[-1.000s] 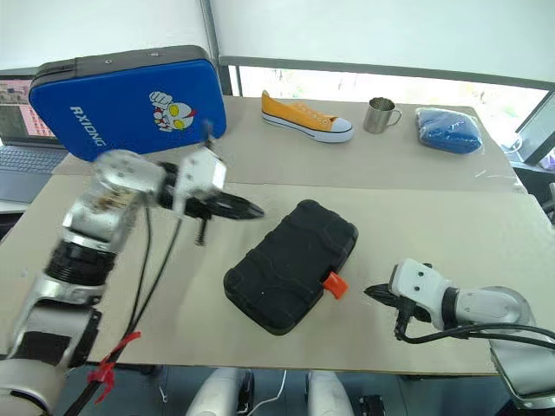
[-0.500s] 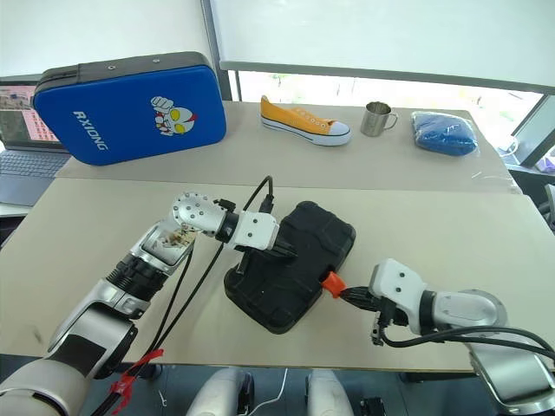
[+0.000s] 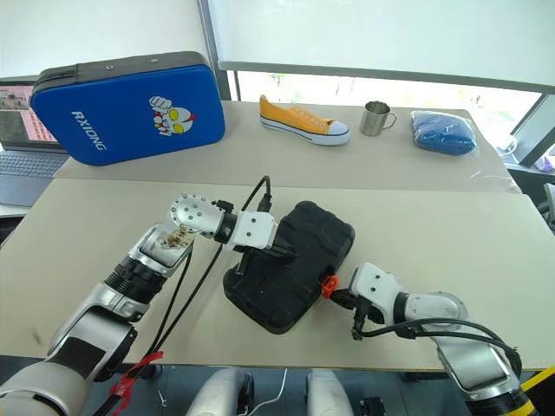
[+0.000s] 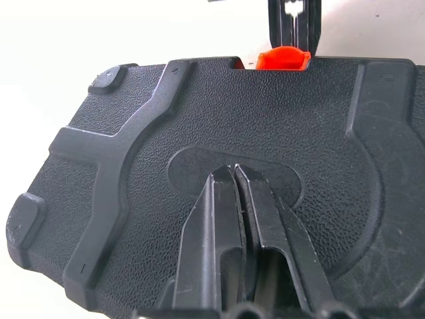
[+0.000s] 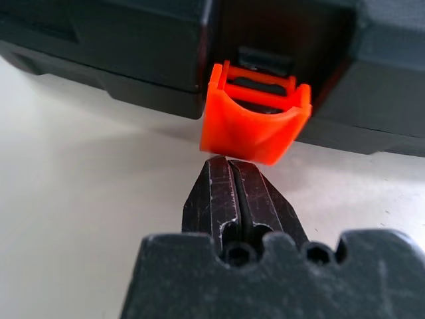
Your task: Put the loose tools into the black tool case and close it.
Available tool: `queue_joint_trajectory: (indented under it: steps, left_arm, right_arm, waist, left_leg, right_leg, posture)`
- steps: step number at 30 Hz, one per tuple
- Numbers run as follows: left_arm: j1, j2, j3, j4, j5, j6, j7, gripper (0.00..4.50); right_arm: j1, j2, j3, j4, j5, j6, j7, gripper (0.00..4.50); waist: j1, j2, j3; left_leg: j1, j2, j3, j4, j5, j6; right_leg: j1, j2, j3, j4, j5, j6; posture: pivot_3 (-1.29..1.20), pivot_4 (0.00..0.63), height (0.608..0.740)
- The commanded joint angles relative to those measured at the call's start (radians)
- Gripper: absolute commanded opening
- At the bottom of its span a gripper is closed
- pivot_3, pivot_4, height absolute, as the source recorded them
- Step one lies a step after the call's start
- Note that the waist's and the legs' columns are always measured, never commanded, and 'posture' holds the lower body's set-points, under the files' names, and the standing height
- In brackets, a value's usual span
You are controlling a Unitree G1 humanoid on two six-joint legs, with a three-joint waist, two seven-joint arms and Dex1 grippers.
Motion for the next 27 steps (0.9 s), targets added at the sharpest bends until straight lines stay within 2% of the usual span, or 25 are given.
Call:
queue_joint_trajectory:
  steps: [1, 5, 14, 27]
  left_arm:
    - [0.023, 0.007, -0.024, 0.009, 0.023, 0.018, -0.015, 0.13]
    - [0.028, 0.004, -0.025, 0.001, 0.024, 0.017, -0.016, 0.13]
    - [0.04, -0.007, -0.035, -0.007, 0.028, 0.008, -0.018, 0.13]
    - [0.052, -0.007, -0.036, 0.016, 0.042, -0.012, -0.012, 0.13]
  right_arm:
    - [-0.03, 0.026, 0.001, -0.02, 0.007, -0.016, -0.013, 0.0]
    - [-0.056, 0.067, 0.006, -0.037, 0.02, -0.01, -0.023, 0.0]
    - [-0.12, 0.078, -0.073, -0.201, 0.164, 0.168, -0.01, 0.0]
    - [-0.063, -0.014, -0.095, -0.244, 0.193, 0.209, 0.011, 0.0]
  waist:
    - [0.0, 0.0, 0.0]
    - [-0.003, 0.0, 0.0]
    - [-0.009, 0.0, 0.0]
    - [-0.001, 0.0, 0.0]
  left_leg:
    - [0.0, 0.0, 0.0, 0.0, 0.0, 0.0]
    - [0.0, 0.0, 0.0, 0.0, 0.0, 0.0]
    - [-0.002, 0.001, -0.001, -0.001, 0.0, 0.0]
    - [-0.001, 0.0, -0.001, -0.001, 0.0, 0.0]
  right_leg:
    - [0.0, 0.0, 0.0, 0.0, 0.0, 0.0]
    - [0.0, 0.0, 0.0, 0.0, 0.0, 0.0]
    - [-0.003, 0.001, 0.001, 0.001, 0.0, 0.0]
    - [-0.001, 0.0, 0.0, 0.0, 0.0, 0.0]
  posture:
    - [0.0, 0.15, 0.74]
    - [0.0, 0.15, 0.74]
    - [0.0, 0.15, 0.74]
    - [0.0, 0.15, 0.74]
